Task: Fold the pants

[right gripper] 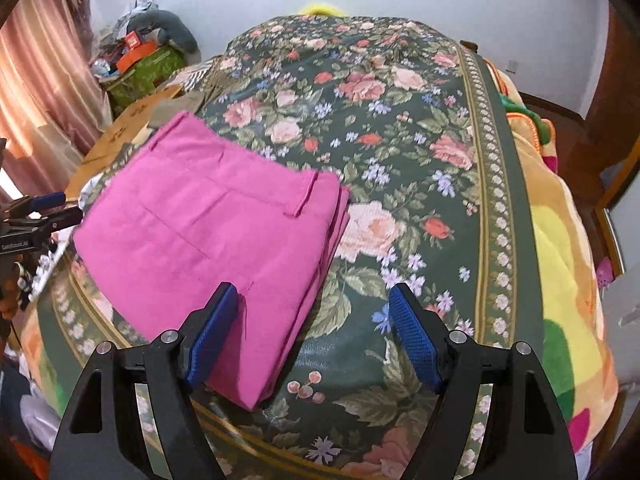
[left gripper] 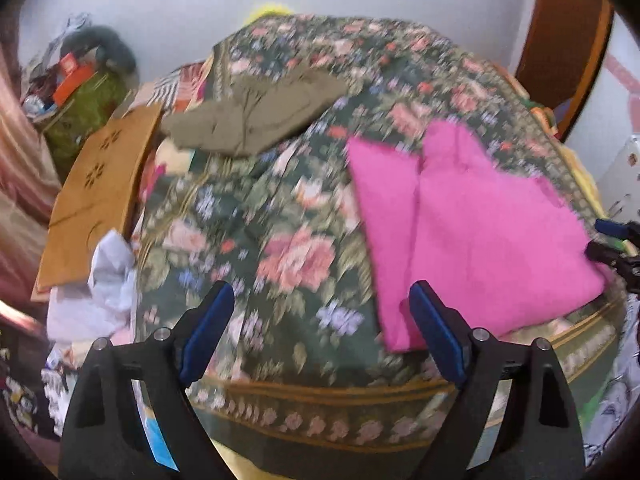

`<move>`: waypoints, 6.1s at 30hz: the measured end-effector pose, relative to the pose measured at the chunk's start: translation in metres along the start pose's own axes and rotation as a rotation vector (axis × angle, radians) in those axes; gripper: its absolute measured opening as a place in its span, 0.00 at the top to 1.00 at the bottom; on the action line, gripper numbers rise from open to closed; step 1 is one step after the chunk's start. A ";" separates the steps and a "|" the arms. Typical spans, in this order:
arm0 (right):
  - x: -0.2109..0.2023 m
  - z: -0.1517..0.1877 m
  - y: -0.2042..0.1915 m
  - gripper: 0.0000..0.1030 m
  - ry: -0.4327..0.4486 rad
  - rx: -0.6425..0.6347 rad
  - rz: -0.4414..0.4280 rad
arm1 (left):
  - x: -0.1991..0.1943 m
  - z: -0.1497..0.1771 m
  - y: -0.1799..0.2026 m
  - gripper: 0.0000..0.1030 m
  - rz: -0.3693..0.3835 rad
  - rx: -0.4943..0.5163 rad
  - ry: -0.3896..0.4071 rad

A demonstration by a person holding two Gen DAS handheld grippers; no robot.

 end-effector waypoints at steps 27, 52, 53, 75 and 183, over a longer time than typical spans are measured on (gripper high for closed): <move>0.038 -0.034 -0.008 0.68 -0.041 0.094 -0.219 | 0.059 -0.044 0.061 0.47 0.391 -0.004 -0.139; -0.035 -0.135 -0.052 0.90 0.185 -0.098 -0.081 | -0.024 -0.120 0.032 0.90 0.162 0.090 0.139; -0.036 -0.144 -0.056 0.90 0.195 -0.107 -0.077 | -0.028 -0.128 0.026 0.90 0.153 0.084 0.155; 0.056 -0.330 -0.137 0.90 0.250 -0.181 -0.069 | 0.062 -0.267 -0.138 0.90 -0.028 -0.086 0.230; -0.242 -0.089 -0.243 0.00 0.771 -0.218 -0.023 | -0.302 0.013 -0.062 0.00 0.002 -0.096 0.819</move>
Point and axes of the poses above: each gripper's, at about its wrist camera, not at the fingertips, and x roughly the way its jaws point, y to its right, z to its underside, the point moved 10 cm from there along x, roughly the way its jaws point, and after that the axes turned 14 degrees about -y, right-handed, at the moved point
